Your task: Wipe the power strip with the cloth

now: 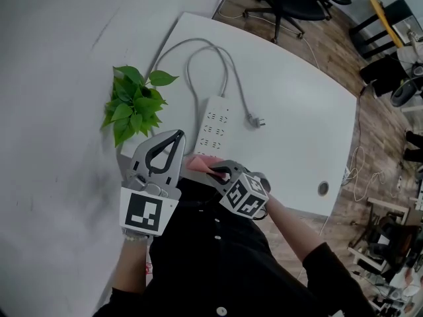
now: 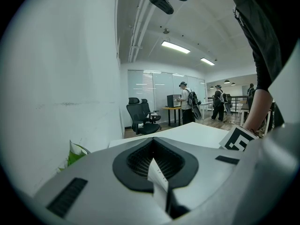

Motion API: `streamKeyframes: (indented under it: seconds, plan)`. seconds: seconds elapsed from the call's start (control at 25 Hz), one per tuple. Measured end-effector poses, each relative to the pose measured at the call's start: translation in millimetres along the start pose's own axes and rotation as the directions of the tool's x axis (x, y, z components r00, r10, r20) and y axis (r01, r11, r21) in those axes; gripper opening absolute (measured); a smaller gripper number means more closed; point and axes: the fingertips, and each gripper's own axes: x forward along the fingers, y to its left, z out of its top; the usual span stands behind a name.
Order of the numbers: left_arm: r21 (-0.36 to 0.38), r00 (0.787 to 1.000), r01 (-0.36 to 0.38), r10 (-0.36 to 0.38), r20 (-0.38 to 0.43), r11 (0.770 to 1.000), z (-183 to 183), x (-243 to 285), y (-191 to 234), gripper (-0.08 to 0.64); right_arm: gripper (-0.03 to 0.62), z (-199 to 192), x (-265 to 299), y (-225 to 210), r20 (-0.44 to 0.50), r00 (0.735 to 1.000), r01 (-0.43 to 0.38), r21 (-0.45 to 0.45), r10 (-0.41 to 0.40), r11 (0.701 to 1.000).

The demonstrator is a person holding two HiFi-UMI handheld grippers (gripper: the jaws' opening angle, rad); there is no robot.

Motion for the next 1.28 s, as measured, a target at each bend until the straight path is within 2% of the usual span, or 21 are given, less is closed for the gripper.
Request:
streamKeyframes:
  seconds: [0.08, 0.24, 0.48, 0.68, 0.96, 1.08, 1.28]
  plan:
    - [0.000, 1.000, -0.001, 0.001, 0.001, 1.000, 0.0, -0.1, 0.4, 0.012, 0.057, -0.4, -1.4, 4.3, -0.007, 1.000, -0.003, -0.020, 0.002, 1.000]
    - [0.002, 1.000, -0.003, 0.003, 0.003, 1.000, 1.3, 0.3, 2.1, 0.012, 0.057, 7.9, -11.6, -3.9, 0.008, 0.999, 0.047, -0.042, -0.047, 0.998]
    - [0.005, 1.000, -0.004, 0.004, 0.014, 1.000, 4.0, 1.4, 3.4, 0.012, 0.057, 33.0, -38.6, -44.3, 0.071, 0.984, 0.170, -0.046, -0.166, 0.984]
    - [0.004, 1.000, -0.011, 0.011, 0.012, 1.000, 3.5, -1.0, 5.9, 0.012, 0.057, 50.2, -53.2, -97.5, 0.111, 0.938, 0.340, -0.126, -0.328, 0.932]
    - [0.001, 0.999, -0.035, 0.035, 0.005, 0.999, 1.6, -7.8, 13.9, 0.012, 0.057, 63.9, -52.8, -163.7, 0.090, 0.883, 0.469, -0.145, -0.460, 0.871]
    - [-0.001, 0.999, -0.046, 0.046, 0.005, 0.999, 0.0, -10.3, 16.8, 0.012, 0.057, 66.4, -47.8, -186.6, 0.081, 0.866, 0.501, -0.139, -0.494, 0.854]
    - [-0.009, 0.998, -0.063, 0.063, 0.000, 0.998, -1.9, -14.5, 20.0, 0.012, 0.057, 61.2, -32.5, -211.0, 0.033, 0.856, 0.514, -0.158, -0.516, 0.843]
